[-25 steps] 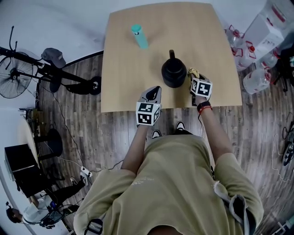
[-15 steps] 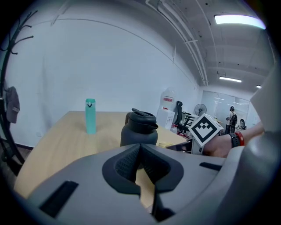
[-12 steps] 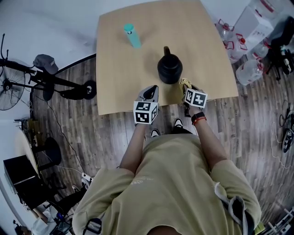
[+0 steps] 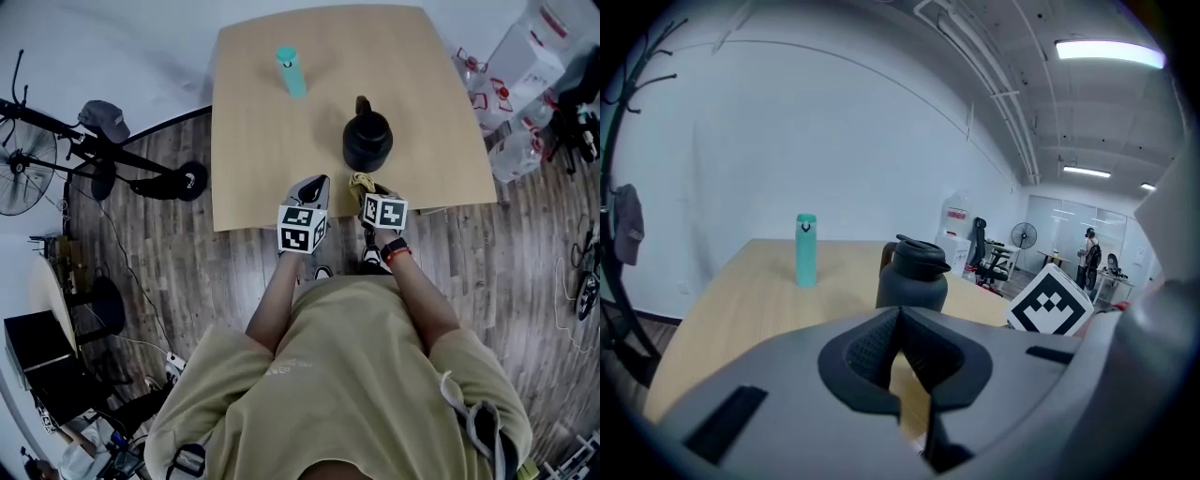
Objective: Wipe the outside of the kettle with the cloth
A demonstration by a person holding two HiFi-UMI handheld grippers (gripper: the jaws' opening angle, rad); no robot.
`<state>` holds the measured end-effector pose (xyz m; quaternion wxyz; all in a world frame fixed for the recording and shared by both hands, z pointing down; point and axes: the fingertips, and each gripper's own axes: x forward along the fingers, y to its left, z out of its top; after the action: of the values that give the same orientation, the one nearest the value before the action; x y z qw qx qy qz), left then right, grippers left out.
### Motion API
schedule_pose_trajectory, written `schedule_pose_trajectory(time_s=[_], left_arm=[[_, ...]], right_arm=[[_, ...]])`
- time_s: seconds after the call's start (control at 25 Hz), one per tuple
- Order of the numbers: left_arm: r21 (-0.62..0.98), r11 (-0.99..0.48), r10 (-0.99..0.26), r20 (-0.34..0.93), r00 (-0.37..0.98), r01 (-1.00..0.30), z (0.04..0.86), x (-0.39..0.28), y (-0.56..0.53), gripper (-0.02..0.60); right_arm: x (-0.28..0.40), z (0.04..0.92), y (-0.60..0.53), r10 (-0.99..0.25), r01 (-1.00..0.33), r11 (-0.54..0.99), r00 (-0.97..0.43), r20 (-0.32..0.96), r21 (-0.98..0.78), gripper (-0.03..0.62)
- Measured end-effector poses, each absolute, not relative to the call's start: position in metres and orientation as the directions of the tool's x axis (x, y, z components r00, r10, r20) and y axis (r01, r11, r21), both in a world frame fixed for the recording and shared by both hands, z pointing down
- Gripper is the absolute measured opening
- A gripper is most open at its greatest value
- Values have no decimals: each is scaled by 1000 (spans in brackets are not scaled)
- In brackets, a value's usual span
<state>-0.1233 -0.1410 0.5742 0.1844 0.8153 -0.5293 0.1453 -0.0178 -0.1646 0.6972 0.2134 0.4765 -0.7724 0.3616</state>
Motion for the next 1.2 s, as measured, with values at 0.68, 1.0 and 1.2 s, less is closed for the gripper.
schedule_pose_trajectory(time_s=[0.68,1.0,1.2], left_arm=[[121,-326,-845,407,346,-938,560,-172,-148,23],[112,-309,-851,412,327,-945,561,-181,-154,23],[112,-315,-848,413,333,-942,559,-177,-163,23]], right_arm=[[-80,710,-194,-597,-890,310,-455,661,-333,149],[-83,721,-212,-612,-905,229,-421,670,-360,149],[-81,724,-216,-605,-898,183,-423,674,-399,150]])
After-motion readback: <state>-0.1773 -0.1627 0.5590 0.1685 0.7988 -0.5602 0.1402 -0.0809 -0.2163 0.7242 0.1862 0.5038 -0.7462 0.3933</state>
